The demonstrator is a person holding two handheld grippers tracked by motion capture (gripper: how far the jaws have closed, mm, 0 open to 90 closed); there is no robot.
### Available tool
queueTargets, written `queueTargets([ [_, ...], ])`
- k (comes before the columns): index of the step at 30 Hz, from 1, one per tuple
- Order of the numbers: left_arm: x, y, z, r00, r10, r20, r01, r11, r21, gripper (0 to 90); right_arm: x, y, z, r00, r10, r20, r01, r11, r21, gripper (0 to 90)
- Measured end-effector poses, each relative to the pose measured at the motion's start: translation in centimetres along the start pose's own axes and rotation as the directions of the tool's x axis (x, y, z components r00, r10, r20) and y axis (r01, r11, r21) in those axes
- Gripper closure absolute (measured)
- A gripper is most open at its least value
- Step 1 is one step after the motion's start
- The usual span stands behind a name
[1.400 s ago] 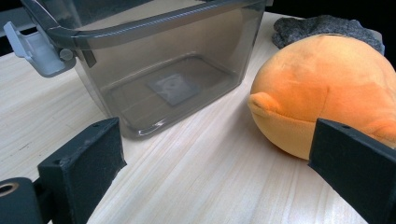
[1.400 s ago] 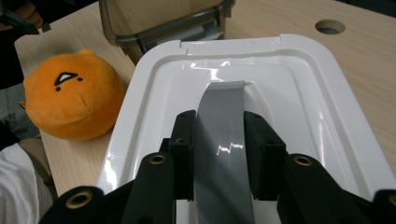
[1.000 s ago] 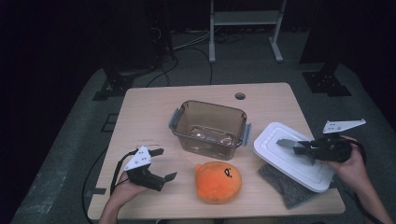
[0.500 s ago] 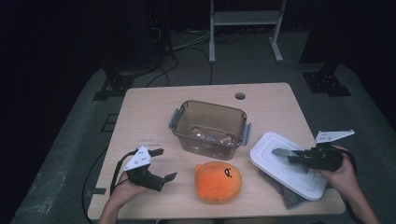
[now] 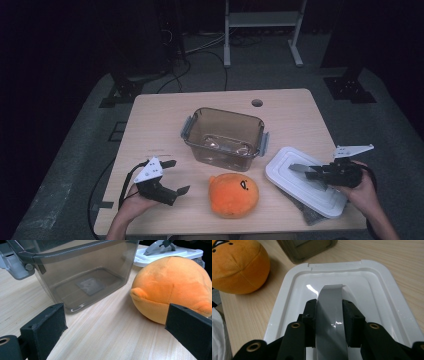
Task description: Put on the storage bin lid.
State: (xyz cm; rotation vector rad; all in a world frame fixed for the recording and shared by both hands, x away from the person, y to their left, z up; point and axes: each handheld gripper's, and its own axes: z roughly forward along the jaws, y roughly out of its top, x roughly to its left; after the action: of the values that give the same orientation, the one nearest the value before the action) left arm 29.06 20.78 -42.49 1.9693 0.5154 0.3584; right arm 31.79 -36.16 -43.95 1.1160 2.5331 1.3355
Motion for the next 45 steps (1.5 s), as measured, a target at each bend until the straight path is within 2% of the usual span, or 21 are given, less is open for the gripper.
queueTargets([
  [6,0.0,0.0,0.0,1.0000,-0.001,0.000,0.001,1.0000,0.001,2.6,-0.1,-0.2,0.0,1.0000,0.006,-0.003,-0.006,1.000,-0.002,64.6],
  [12,0.0,0.0,0.0,1.0000,0.001,0.002,-0.001,1.0000,0.003,2.7,-0.1,0.1,-0.2,0.9997,0.021,-0.010,-0.022,1.000,-0.018,54.7],
  [16,0.0,0.0,-0.1,1.0000,-0.002,0.002,0.002,1.0000,0.000,2.6,0.1,0.8,-0.6,0.9999,0.010,0.003,-0.010,0.999,-0.036,49.9],
  [19,0.1,-0.1,-0.1,1.0000,-0.003,0.000,0.003,1.0000,-0.001,2.6,0.7,1.5,-1.1,0.9997,-0.016,0.017,0.017,0.998,-0.060,45.5],
  [22,0.1,-0.1,-0.1,1.0000,-0.005,0.000,0.005,1.0000,0.001,2.6,1.9,2.6,-1.6,0.9988,-0.049,0.008,0.050,0.996,-0.077,43.2],
  [26,0.1,-0.1,-0.1,1.0000,-0.006,0.001,0.006,1.0000,0.002,2.6,3.6,3.8,-1.5,0.9952,-0.095,-0.021,0.093,0.993,-0.076,40.2],
  [28,0.1,-0.2,-0.2,1.0000,-0.007,-0.001,0.007,1.0000,-0.001,2.6,4.3,4.4,-1.3,0.9930,-0.107,-0.050,0.103,0.991,-0.081,39.2],
  [34,0.2,-0.3,-0.2,0.9999,-0.011,-0.001,0.011,0.9999,0.003,2.6,6.5,6.0,-0.2,0.9803,-0.162,-0.114,0.152,0.984,-0.089,38.8],
  [38,0.3,-0.3,-0.2,0.9999,-0.014,-0.002,0.014,0.9999,-0.001,2.6,8.2,6.9,0.7,0.9675,-0.205,-0.148,0.194,0.977,-0.084,38.5],
  [43,0.3,-0.2,-0.3,0.9999,-0.014,0.000,0.014,0.9999,-0.002,2.6,10.4,8.3,1.6,0.9442,-0.259,-0.203,0.241,0.964,-0.111,37.8],
  [45,0.3,-0.2,-0.3,0.9999,-0.014,0.001,0.014,0.9999,-0.003,2.6,11.4,9.1,2.2,0.9305,-0.289,-0.225,0.270,0.956,-0.113,37.7],
])
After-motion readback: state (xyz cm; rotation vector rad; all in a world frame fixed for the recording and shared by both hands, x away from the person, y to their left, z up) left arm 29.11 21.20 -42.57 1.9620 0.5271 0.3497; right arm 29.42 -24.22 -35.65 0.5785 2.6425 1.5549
